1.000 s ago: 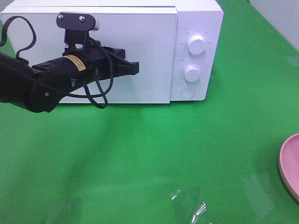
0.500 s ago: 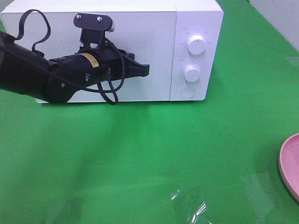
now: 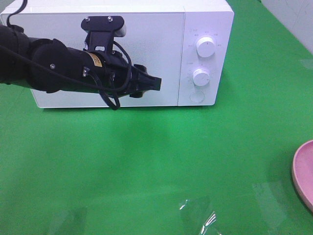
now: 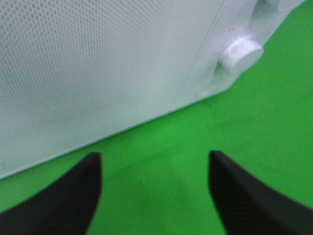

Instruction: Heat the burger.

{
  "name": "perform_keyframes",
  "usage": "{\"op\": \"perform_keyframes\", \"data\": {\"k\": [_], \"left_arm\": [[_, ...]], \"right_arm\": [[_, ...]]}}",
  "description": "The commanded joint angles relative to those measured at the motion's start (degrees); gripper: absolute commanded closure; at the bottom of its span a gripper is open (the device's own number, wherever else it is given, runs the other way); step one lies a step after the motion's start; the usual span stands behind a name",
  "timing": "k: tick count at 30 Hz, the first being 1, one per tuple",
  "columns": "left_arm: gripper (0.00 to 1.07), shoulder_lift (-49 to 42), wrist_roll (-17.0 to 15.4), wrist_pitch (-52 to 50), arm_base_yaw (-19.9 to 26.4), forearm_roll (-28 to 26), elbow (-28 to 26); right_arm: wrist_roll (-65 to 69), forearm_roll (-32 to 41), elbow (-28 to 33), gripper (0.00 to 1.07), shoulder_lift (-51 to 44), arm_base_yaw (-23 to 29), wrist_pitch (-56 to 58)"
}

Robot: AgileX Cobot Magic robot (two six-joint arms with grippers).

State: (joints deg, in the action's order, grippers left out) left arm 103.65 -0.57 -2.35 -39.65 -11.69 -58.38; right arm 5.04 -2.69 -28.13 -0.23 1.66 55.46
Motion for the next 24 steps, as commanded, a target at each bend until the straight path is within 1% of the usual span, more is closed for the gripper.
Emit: {"op": "perform_keyframes", "data": {"k": [1, 2, 4, 5, 6, 9, 11, 12, 13, 16, 18, 19, 20, 21, 22, 23, 24], "left_arm": [[0.06, -3.2, -0.5, 9.1, -0.5, -2.0, 0.3], [0.06, -3.2, -0.5, 9.1, -0.5, -2.0, 0.3], [0.07, -6.2, -0.2, 19.4, -0.5, -2.2, 0.3], [0.07, -6.2, -0.2, 19.4, -0.5, -2.2, 0.3], [0.07, -7.6, -0.2, 23.4, -0.5, -2.2, 0.3], [0.07, -8.5, -0.2, 25.1, -0.5, -2.2, 0.3], [0.07, -11.7, -0.2, 35.2, -0.5, -1.7, 0.3], [0.07, -11.7, -0.2, 35.2, -0.5, -1.7, 0.3], [0.07, -13.1, 0.0, 39.9, -0.5, -0.6, 0.3], [0.07, -13.9, -0.2, 41.9, -0.4, -0.2, 0.3], [0.07, -16.0, -2.8, 48.1, 1.5, 1.1, 0.3], [0.07, -16.0, -2.8, 48.1, 1.5, 1.1, 0.3], [0.07, -17.0, -3.3, 51.1, 3.5, 1.7, 0.3], [0.07, -17.0, -3.3, 51.1, 3.5, 1.7, 0.3], [0.07, -17.9, -3.2, 53.3, 6.1, 1.7, 0.3], [0.07, -17.9, -3.2, 53.3, 6.1, 1.7, 0.3], [0.07, -18.4, -2.8, 54.1, 7.5, 1.7, 0.3]], "right_arm": [[-0.1, 0.1, 0.1, 0.31, -1.5, -0.1, -0.4], [-0.1, 0.1, 0.1, 0.31, -1.5, -0.1, -0.4], [-0.1, 0.1, 0.1, 0.31, -1.5, -0.1, -0.4], [-0.1, 0.1, 0.1, 0.31, -1.5, -0.1, -0.4], [-0.1, 0.1, 0.1, 0.31, -1.5, -0.1, -0.4], [-0.1, 0.1, 0.1, 0.31, -1.5, -0.1, -0.4], [-0.1, 0.1, 0.1, 0.31, -1.5, -0.1, -0.4], [-0.1, 0.1, 0.1, 0.31, -1.5, -0.1, -0.4], [-0.1, 0.1, 0.1, 0.31, -1.5, -0.1, -0.4], [-0.1, 0.1, 0.1, 0.31, -1.5, -0.1, -0.4], [-0.1, 0.1, 0.1, 0.31, -1.5, -0.1, -0.4], [-0.1, 0.1, 0.1, 0.31, -1.5, -0.1, -0.4], [-0.1, 0.1, 0.1, 0.31, -1.5, -0.1, -0.4], [-0.1, 0.1, 0.1, 0.31, -1.5, -0.1, -0.4], [-0.1, 0.1, 0.1, 0.31, -1.5, -0.1, -0.4], [-0.1, 0.1, 0.1, 0.31, -1.5, -0.1, -0.4], [-0.1, 0.1, 0.1, 0.31, -1.5, -0.1, -0.4]]}}
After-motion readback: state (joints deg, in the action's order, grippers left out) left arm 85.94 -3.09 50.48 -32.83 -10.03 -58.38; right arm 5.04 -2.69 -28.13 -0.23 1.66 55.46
